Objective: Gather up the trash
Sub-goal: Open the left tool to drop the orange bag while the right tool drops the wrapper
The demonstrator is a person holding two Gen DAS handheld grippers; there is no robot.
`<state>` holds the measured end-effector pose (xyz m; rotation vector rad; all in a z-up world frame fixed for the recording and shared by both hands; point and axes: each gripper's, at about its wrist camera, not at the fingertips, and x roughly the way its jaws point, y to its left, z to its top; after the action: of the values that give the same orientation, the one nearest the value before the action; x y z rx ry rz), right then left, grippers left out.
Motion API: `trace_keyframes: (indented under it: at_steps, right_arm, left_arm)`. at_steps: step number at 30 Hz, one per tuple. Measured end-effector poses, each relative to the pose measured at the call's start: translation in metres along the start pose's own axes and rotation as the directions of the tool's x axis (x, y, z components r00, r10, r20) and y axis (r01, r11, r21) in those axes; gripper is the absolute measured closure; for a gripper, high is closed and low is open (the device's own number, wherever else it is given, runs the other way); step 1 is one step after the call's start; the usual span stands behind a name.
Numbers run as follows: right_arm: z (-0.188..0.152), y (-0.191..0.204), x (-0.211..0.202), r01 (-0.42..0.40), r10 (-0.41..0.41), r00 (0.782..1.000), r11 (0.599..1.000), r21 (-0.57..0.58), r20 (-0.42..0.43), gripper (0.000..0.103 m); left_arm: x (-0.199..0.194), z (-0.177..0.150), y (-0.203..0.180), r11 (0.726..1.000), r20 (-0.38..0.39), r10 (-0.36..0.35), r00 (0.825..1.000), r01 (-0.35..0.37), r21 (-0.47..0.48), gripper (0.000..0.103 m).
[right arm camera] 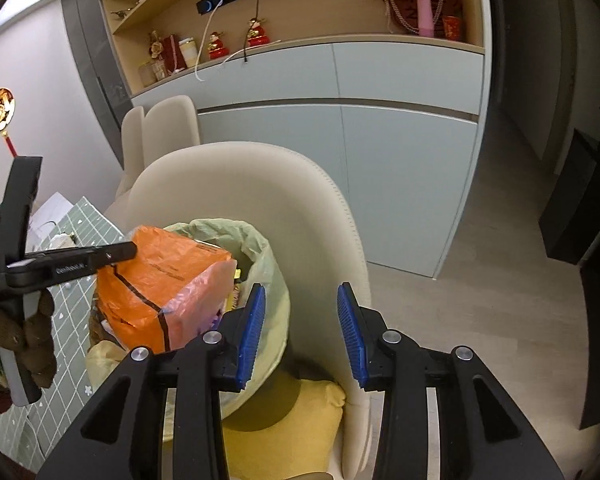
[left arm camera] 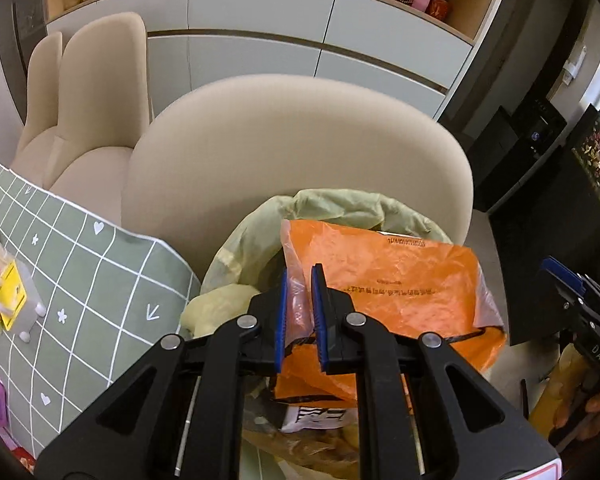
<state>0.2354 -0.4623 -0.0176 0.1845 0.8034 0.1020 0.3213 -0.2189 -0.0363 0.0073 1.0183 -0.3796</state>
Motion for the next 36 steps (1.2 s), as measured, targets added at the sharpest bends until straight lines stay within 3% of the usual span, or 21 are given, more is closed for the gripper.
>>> trace_keyframes:
  at_steps: [7,10,14,21,26,32,36]
  right_arm:
    - [0.007,0.015,0.008,-0.056,0.057,0.998,0.998,-0.016,0.010,0.067]
    - [0.012,0.025,0.008,-0.074,0.075,0.997,0.996,-0.049,0.016,0.067]
    - [0.015,0.029,0.010,-0.074,0.075,0.997,0.996,-0.059,0.017,0.067]
    - [0.014,0.038,-0.004,-0.054,0.057,0.997,0.996,-0.065,0.044,0.067]
    - [0.014,0.069,-0.020,-0.066,0.075,0.994,0.992,-0.109,0.084,0.067]
    - [0.005,0.124,-0.030,-0.121,0.139,0.986,0.976,-0.179,0.092,0.067]
    - [-0.009,0.168,-0.026,-0.194,0.208,0.977,0.959,-0.206,0.048,0.052]
  left_arm:
    - [-0.007,-0.005,0.003,0.999,0.000,0.023,1.000,-0.023,0.022,0.091]
    - [-0.009,-0.005,0.010,1.000,0.004,-0.007,1.000,0.007,-0.016,0.089]
    - [-0.015,-0.003,0.020,0.996,0.028,-0.067,0.997,0.069,-0.062,0.065]
    - [-0.053,-0.012,0.041,0.986,0.134,-0.072,0.988,0.092,-0.142,0.055]
    - [-0.102,-0.041,0.063,0.990,0.242,0.014,0.970,0.021,-0.142,0.052]
    - [-0.151,-0.101,0.113,0.974,0.267,0.162,0.950,-0.111,-0.196,0.050]
    - [-0.181,-0.154,0.165,0.945,0.247,0.236,0.940,-0.164,-0.282,0.049]
